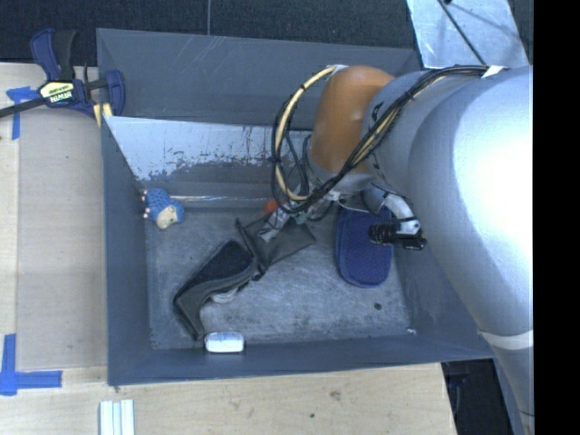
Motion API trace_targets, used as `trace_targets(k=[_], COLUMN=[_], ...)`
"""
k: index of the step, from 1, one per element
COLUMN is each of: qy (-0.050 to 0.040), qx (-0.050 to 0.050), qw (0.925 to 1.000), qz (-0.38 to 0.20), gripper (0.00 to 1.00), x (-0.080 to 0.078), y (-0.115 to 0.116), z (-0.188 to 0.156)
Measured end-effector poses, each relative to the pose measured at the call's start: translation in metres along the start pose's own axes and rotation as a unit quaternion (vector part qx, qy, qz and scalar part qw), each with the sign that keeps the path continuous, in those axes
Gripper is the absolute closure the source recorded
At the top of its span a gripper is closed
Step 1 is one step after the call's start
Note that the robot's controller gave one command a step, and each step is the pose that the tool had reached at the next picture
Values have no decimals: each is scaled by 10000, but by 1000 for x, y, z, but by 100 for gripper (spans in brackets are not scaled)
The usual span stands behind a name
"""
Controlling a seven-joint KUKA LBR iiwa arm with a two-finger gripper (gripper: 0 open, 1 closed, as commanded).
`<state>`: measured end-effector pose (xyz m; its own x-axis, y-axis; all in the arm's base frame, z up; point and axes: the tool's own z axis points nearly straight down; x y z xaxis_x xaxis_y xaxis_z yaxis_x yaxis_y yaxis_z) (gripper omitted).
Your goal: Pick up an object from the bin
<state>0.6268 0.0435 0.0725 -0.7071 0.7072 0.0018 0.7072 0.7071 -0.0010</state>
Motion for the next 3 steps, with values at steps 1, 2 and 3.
trace_targets(k=[1,2,3], qy=[3,-2,-48], qx=[4,14,-44], qw=[10000,10000,10000], qz=[-7,-21,-41], gripper=[100,100,100], x=[0,-1,-3], y=[0,-1,0], z=[-2,-5,-131])
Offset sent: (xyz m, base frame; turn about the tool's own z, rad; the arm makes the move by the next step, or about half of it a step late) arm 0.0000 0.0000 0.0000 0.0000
